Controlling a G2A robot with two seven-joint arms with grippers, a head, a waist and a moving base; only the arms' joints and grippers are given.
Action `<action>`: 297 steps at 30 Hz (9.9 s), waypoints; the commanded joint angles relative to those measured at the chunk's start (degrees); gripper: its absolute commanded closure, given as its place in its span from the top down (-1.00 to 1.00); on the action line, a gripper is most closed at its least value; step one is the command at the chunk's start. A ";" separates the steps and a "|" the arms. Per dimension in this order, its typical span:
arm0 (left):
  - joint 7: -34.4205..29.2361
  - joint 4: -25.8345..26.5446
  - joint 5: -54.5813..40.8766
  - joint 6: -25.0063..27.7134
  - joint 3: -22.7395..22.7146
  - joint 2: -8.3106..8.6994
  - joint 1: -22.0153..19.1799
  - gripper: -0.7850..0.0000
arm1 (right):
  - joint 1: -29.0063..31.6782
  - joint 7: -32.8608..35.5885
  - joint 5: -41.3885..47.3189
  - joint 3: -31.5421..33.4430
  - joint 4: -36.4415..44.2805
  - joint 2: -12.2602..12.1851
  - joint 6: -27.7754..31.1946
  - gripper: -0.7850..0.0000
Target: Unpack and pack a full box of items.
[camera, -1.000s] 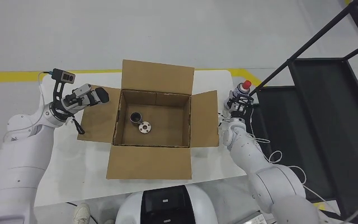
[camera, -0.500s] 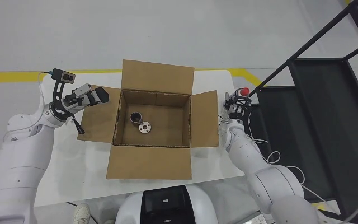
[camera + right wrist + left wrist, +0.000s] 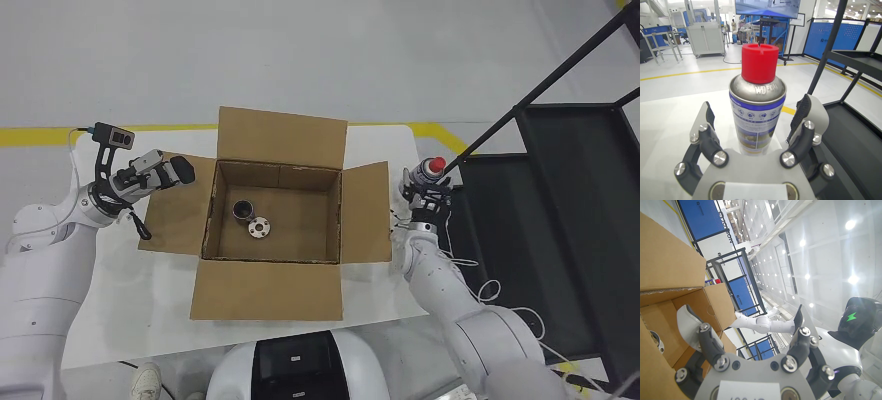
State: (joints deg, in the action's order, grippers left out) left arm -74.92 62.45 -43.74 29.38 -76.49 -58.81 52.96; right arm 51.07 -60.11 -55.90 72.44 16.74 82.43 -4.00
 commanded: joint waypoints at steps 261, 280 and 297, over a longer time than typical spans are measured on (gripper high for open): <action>0.00 0.00 0.00 0.00 0.00 0.00 0.00 1.00 | 43.95 104.08 -1.73 32.83 84.41 -12.43 18.63 -1.00; 0.00 0.00 0.00 0.00 0.00 0.00 0.00 1.00 | 32.93 98.51 -10.34 20.25 69.04 -12.14 14.96 -1.00; 0.00 0.00 0.00 0.00 0.00 0.00 0.00 1.00 | 30.74 96.33 -11.41 16.63 65.97 -12.19 14.02 1.00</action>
State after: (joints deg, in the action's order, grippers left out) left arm -74.92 62.45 -43.74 29.38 -76.49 -58.81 52.96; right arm 81.67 36.47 -67.51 88.93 82.59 70.28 10.14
